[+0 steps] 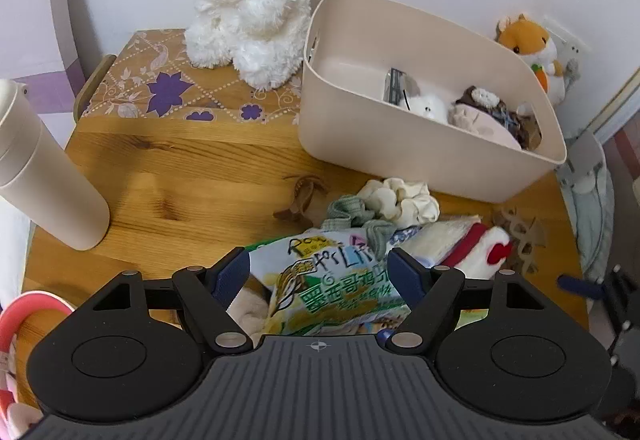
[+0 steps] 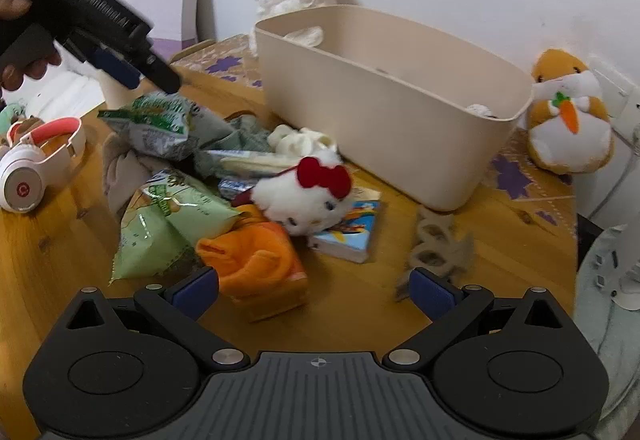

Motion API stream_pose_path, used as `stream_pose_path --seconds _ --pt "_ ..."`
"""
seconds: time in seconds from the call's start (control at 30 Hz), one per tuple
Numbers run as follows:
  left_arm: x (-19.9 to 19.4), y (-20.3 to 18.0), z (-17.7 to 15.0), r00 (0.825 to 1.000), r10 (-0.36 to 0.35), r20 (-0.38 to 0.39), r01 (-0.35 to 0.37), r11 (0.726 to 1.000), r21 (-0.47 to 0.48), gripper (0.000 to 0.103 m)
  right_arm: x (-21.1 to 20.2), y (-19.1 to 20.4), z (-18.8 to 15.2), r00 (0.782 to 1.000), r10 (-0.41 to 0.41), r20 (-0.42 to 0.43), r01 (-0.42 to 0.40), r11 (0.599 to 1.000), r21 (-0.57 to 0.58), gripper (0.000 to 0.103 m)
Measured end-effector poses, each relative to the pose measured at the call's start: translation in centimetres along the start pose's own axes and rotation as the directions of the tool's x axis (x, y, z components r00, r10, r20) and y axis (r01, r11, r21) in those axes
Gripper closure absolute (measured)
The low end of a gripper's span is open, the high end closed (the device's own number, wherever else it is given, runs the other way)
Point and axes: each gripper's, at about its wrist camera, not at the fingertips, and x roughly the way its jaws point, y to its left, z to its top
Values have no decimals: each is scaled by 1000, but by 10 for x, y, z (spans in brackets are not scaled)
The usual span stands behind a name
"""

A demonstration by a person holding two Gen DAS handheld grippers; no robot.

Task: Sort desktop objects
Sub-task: 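Grasp the green snack bag with left tool while right tool grasps orange sock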

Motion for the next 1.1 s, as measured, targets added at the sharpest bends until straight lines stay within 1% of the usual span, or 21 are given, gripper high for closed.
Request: stream_pose_path --seconds 0.13,0.2,0.33,0.4,0.47,0.5,0.63,0.7,0.73,0.8,0.87,0.93,1.1 --pt "6 -6 3 1000 5 -16 -5 1000 -17 26 6 6 5 1000 14 5 -14 1000 -11 0" --pt "12 -7 3 999 8 -38 -9 1000 -28 26 9 11 8 1000 24 11 -23 999 -36 2" --pt "24 -5 1 996 -2 -87 -4 998 -67 26 14 20 12 999 45 -1 -45 996 -80 11" --pt "28 -5 -1 995 -4 -95 -3 997 -77 26 18 23 14 998 55 -12 -56 994 -92 15" --pt "30 -6 -3 996 -5 -94 -2 997 -78 26 22 26 15 998 65 -21 -67 993 -98 24" --pt "31 -7 -3 996 -5 -94 -2 997 -79 26 23 27 16 997 73 -26 -75 992 -100 26" --pt "32 -7 -4 996 -11 -86 3 996 -88 26 28 28 16 994 96 -48 -100 990 -102 46" --pt "32 -6 -6 997 -17 -81 10 996 -89 26 27 28 16 994 99 -42 -103 989 -103 53" --pt "32 -6 -7 997 -19 -76 12 996 -88 27 27 28 15 994 100 -41 -104 989 -101 60" --pt "31 -6 -9 997 -24 -70 18 996 -86 32 25 26 14 994 100 -39 -104 990 -98 66" --pt "30 -6 -10 997 -31 -64 25 995 -92 36 24 23 14 994 107 -35 -110 989 -96 77" --pt "29 -6 -11 998 -28 -59 22 995 -98 38 22 21 12 994 106 -36 -108 990 -94 81" --pt "25 -6 -17 999 -30 -38 26 994 -109 43 18 18 9 995 98 -30 -100 991 -84 84"
